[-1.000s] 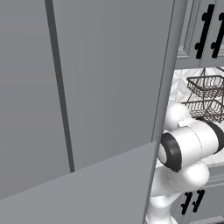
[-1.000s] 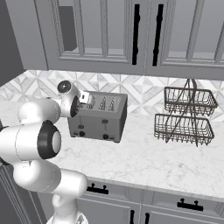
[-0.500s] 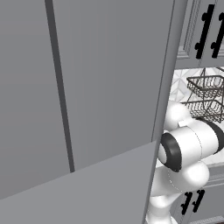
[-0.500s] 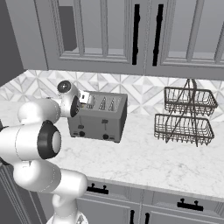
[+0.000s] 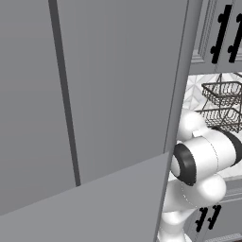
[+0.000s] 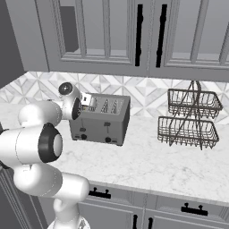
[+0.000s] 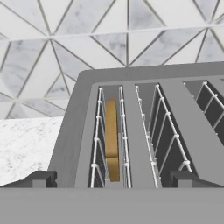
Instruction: Start the toaster. Once the lever pops up, take the bread to the plate on the dining counter.
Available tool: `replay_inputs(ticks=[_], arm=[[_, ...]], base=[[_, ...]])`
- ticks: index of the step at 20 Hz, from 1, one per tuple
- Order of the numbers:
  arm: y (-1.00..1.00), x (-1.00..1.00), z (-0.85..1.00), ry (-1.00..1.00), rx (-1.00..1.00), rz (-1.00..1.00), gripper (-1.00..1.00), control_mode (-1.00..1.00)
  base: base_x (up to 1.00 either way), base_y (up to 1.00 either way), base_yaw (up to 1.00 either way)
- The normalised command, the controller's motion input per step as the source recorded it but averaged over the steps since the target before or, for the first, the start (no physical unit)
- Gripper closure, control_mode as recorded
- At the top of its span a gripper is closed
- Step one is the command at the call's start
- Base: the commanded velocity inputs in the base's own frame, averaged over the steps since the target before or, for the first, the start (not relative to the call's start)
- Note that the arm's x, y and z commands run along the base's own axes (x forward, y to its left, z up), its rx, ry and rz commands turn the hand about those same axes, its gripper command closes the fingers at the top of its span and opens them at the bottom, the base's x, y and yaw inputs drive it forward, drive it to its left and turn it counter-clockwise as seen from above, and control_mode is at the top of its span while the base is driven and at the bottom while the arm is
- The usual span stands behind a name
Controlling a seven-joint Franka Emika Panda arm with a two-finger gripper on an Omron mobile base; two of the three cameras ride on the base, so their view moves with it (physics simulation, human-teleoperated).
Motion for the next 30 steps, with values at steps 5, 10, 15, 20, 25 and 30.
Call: replay_inputs(ticks=[5, 10, 15, 20, 25, 30], arm=[[0.00, 0.00, 0.00, 0.00, 0.00, 0.00, -1.00, -1.00], [0.00, 0.00, 0.00, 0.00, 0.00, 0.00, -1.00, -1.00], [0.00, 0.00, 0.00, 0.00, 0.00, 0.00, -1.00, -1.00], [0.00, 0.00, 0.00, 0.00, 0.00, 0.00, -1.00, -1.00], [0.00, 0.00, 0.00, 0.00, 0.00, 0.00, -1.00, -1.00], [0.00, 0.00, 0.00, 0.00, 0.00, 0.00, -1.00, -1.00]], base=[[0.00, 0.00, 0.00], [0.00, 0.00, 0.00], [0.00, 0.00, 0.00], [0.00, 0.00, 0.00], [0.00, 0.00, 0.00], [0.00, 0.00, 0.00]])
